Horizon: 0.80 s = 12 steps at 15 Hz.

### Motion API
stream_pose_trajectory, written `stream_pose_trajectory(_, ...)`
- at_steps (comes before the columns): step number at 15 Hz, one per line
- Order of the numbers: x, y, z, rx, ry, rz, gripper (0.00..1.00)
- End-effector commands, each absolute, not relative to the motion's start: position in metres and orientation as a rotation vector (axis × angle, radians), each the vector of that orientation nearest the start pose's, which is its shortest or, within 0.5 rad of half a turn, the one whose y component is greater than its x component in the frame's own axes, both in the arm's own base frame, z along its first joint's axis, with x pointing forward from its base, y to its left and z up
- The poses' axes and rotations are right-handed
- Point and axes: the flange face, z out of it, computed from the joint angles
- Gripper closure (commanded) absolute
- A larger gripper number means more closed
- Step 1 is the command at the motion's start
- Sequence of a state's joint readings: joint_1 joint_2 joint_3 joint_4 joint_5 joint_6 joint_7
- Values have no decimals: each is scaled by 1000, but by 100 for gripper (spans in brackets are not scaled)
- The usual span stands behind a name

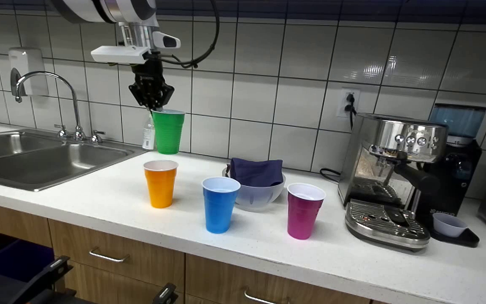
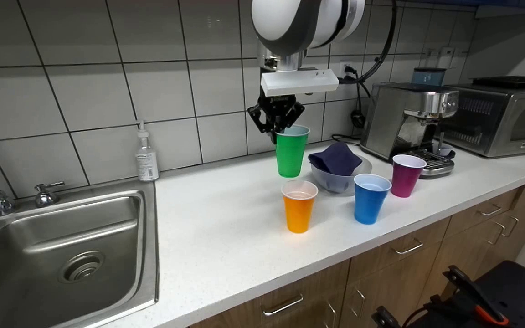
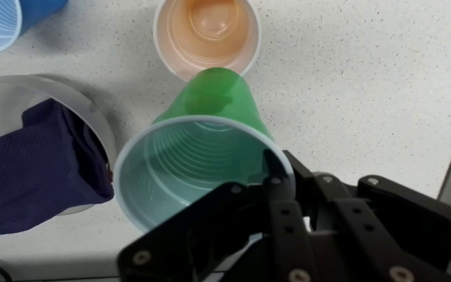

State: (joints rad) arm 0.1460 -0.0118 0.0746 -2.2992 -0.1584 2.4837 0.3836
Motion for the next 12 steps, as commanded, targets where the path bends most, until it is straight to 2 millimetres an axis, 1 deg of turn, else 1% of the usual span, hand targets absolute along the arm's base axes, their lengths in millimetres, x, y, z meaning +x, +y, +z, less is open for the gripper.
stream_pose_trajectory(1, 500, 105, 382, -3166, 52, -396, 99)
stream_pose_trajectory(7, 487, 106, 376, -3155, 28, -373, 99)
stream_pose_trajectory(12, 483, 105, 364, -3160, 14, -327, 99)
